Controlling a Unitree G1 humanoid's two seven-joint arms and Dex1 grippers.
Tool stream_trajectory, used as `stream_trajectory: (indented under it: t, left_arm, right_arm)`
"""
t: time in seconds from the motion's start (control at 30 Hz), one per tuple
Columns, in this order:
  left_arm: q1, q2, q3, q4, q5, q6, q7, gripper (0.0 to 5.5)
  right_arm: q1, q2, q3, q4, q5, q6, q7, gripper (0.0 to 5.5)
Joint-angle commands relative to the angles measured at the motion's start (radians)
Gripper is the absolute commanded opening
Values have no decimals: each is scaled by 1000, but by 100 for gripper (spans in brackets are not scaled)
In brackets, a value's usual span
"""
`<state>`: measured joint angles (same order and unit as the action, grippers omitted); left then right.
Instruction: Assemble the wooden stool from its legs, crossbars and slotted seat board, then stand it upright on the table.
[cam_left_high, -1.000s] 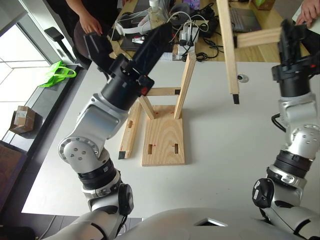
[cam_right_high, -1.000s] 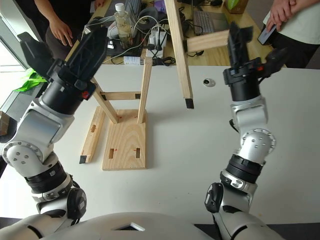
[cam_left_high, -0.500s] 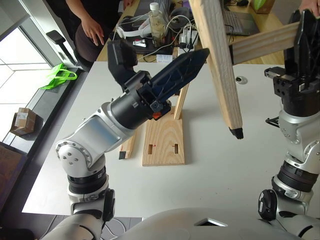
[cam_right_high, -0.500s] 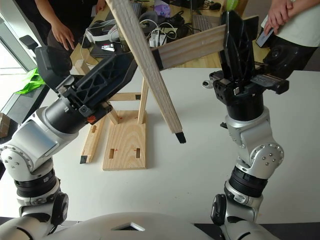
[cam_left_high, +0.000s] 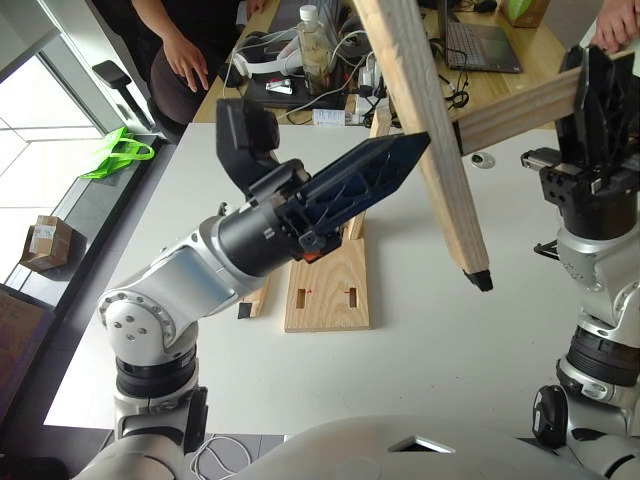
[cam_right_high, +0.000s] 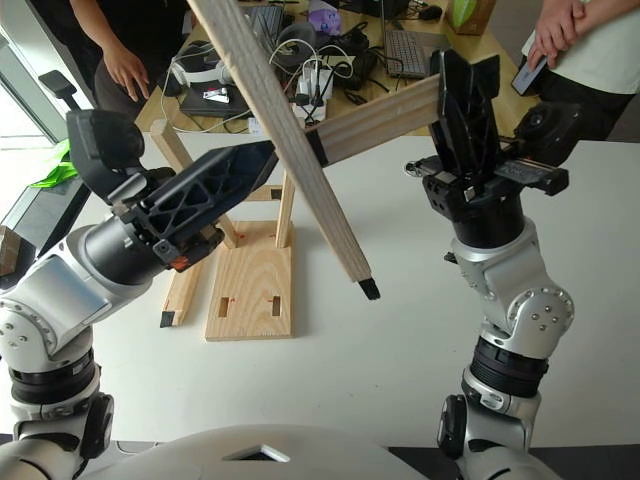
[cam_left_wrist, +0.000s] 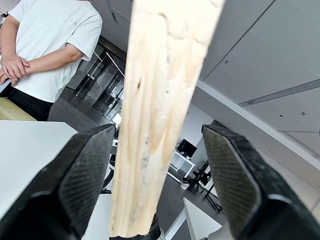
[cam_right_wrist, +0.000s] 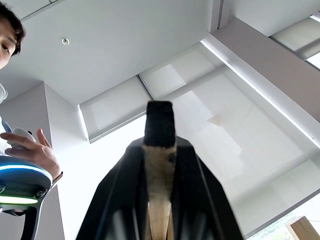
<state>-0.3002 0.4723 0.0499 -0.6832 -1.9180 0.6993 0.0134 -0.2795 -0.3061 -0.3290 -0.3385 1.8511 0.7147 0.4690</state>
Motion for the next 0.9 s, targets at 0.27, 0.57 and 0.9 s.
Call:
stream_trajectory:
  t: [0.27, 0.57, 0.9]
  left_arm:
    - [5, 32, -19, 4, 9, -33, -1, 319]
    - [14, 14, -28, -7, 30, -66, -29, 311]
    - [43, 27, -22, -10, 26, -71, -59, 311]
  right_arm:
    - [51, -31, 42, -34, 16, 53, 34, 36]
    - [97, -35, 79, -36, -52, 70, 88, 36]
    - [107, -28, 83, -29, -96, 65, 120, 36]
